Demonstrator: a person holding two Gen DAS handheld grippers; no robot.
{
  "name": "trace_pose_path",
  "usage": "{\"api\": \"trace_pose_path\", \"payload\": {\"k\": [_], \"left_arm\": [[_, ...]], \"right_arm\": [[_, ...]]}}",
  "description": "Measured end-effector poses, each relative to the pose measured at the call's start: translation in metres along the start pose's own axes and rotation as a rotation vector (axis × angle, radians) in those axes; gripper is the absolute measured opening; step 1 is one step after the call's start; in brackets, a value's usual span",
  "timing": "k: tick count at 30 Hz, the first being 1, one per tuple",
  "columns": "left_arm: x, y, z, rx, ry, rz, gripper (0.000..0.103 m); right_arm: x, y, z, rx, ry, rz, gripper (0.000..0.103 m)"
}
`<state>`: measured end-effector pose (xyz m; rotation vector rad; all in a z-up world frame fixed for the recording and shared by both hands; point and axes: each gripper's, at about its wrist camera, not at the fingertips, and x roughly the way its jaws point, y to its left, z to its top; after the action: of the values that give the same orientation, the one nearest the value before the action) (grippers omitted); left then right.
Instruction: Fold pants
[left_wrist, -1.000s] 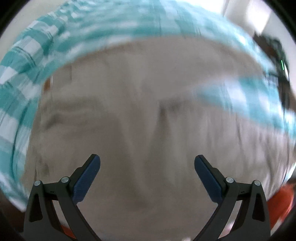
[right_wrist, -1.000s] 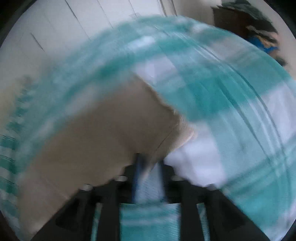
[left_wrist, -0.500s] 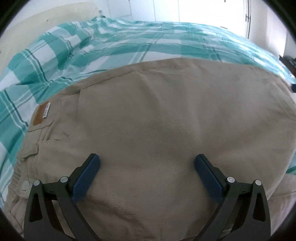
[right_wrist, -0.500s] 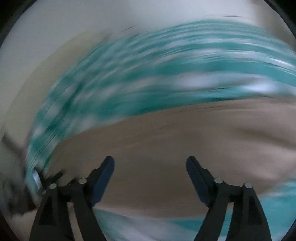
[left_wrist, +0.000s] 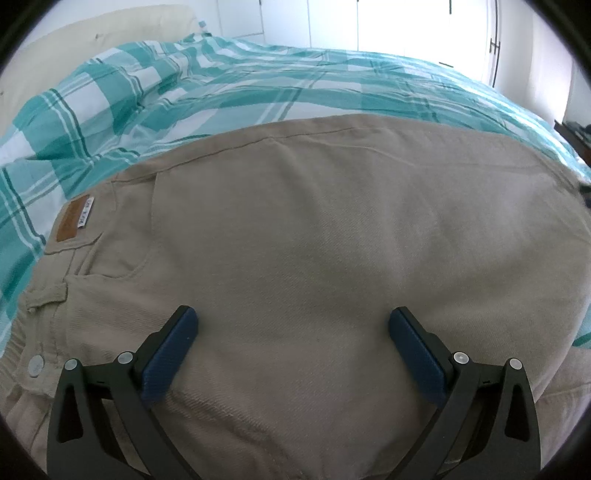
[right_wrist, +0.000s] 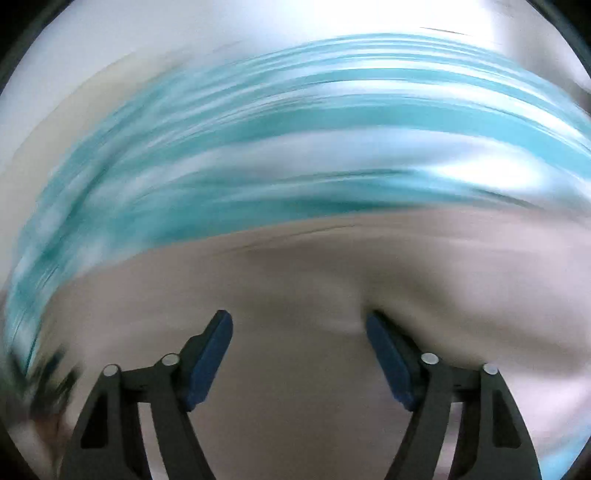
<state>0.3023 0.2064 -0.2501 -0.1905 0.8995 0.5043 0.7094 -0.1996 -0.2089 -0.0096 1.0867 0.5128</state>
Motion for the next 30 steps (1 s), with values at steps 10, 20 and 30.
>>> {"api": "trace_pose_path", "payload": {"k": [10, 20, 30], "left_arm": [[-0.015, -0.006, 0.013, 0.045, 0.081, 0.046, 0.102], [-0.154, -0.041, -0.089, 0.228, 0.180, -0.278, 0.102], [-0.154, 0.026, -0.120, 0.118, 0.265, -0.127, 0.103]], "right_arm": [[-0.141, -0.040, -0.104, 0.082, -0.020, -0.189, 0.074], [-0.194, 0.191, -0.298, -0.104, 0.063, 0.325, 0.081], [-0.189, 0.133, -0.345, -0.018, 0.144, 0.149, 0.080]]}}
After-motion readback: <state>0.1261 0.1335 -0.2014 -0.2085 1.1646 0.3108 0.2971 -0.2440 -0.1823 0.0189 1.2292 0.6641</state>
